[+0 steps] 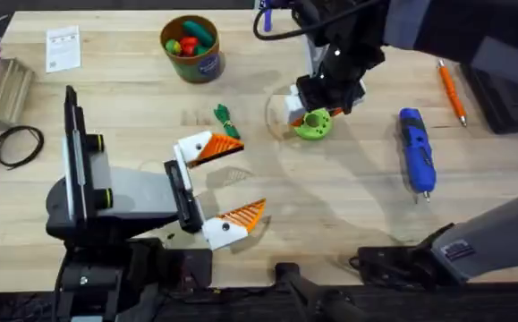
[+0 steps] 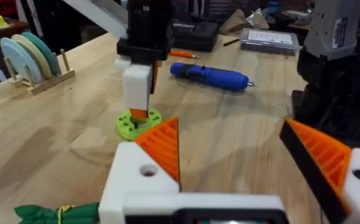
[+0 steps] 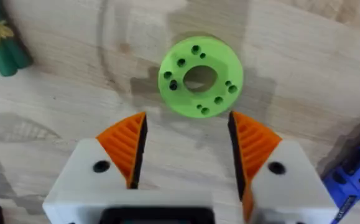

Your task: Pick up the gripper from the table and insert it into the empty holder that is missing its gripper. Then pick up a screw, insert it into the mounting hole, and use the screwdriver to tighten it. Finally, clean up the table by picking up the vegetable and placing it into the bucket.

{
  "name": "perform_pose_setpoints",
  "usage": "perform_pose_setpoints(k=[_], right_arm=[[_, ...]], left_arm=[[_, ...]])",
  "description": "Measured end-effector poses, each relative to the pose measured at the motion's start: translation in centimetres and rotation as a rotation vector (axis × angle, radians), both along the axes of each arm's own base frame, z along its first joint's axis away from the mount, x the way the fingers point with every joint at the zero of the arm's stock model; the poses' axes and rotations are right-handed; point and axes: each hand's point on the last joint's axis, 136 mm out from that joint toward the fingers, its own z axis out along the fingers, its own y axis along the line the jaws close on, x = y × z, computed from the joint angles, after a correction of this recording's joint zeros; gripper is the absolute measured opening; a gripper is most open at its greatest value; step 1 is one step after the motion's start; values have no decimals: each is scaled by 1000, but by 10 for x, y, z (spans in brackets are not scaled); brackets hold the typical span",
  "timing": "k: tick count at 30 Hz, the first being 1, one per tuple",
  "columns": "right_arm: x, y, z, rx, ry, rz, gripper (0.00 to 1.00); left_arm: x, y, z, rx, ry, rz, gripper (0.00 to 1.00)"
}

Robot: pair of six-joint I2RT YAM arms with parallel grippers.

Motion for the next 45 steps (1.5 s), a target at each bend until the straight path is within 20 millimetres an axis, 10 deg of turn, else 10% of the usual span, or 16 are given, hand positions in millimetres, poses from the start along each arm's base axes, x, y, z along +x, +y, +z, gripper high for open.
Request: perform_pose_setpoints(k=[45], right_arm=[[12, 16, -32, 6, 10, -72, 451]], left_arm=[[0, 0, 0, 0, 0, 0, 987]])
